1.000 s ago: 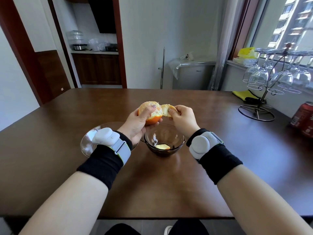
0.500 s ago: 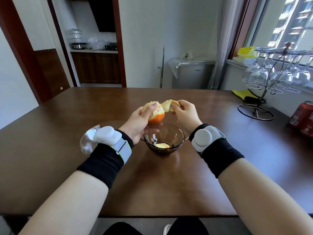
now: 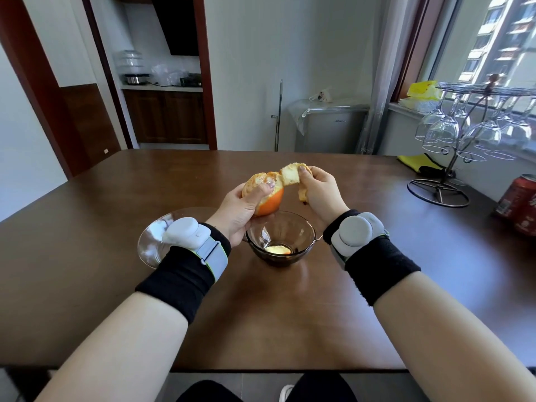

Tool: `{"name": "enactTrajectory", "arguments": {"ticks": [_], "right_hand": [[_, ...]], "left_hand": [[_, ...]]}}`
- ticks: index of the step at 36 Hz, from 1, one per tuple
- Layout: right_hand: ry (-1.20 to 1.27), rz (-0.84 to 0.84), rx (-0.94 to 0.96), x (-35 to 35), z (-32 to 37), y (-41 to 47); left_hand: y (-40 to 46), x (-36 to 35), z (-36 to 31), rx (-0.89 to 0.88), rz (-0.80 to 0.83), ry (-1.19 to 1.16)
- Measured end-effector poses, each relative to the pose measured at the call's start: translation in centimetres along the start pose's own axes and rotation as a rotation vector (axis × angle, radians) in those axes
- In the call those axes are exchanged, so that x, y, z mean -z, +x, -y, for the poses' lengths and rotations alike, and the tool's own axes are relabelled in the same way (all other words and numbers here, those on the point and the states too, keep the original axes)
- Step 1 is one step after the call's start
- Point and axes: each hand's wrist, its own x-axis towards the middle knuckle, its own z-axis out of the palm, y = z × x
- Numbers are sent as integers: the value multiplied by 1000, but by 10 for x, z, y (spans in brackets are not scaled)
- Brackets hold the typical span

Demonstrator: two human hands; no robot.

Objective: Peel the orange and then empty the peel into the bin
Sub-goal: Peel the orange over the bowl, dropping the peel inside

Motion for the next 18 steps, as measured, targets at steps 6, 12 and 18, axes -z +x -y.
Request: {"name": "enactTrajectory", "arguments": {"ticks": [6, 12, 18], "right_hand": [[77, -151, -113, -4, -6, 7], [-137, -80, -131, 27, -8, 15], [-556, 402, -198, 15, -6, 0]], "left_hand": [[-2, 2, 1, -2, 26, 19], [-4, 16, 2, -24, 10, 5], [1, 16, 3, -21, -54, -8]]}}
